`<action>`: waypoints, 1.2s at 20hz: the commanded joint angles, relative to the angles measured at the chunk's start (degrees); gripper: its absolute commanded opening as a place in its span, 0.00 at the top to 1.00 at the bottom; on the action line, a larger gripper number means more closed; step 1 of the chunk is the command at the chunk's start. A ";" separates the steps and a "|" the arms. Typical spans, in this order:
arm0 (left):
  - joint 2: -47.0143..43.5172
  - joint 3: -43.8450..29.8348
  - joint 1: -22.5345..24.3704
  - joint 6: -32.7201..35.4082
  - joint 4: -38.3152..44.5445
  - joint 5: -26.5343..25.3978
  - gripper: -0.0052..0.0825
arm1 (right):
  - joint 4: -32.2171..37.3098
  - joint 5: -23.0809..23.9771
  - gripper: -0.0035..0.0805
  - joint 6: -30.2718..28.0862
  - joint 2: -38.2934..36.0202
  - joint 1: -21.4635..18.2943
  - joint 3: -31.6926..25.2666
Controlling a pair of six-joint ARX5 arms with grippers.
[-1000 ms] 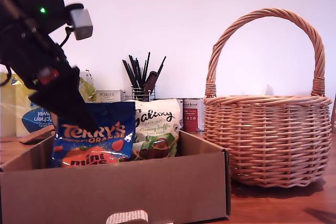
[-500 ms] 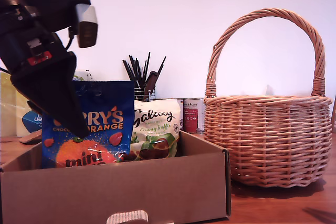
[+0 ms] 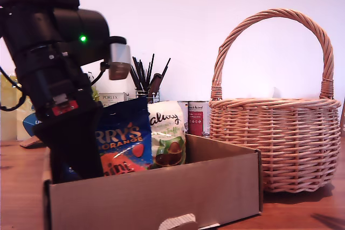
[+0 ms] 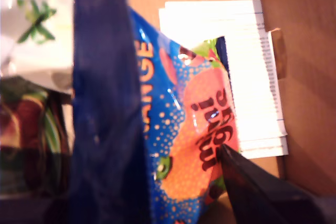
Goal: Move the bags of Easter eggs from the cardboard box on the left into the woven basket on the right side.
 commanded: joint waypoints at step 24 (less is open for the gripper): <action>-3.45 19.17 -2.25 -12.26 1.88 8.94 0.97 | 0.33 -0.44 0.97 0.13 -0.35 0.26 -0.83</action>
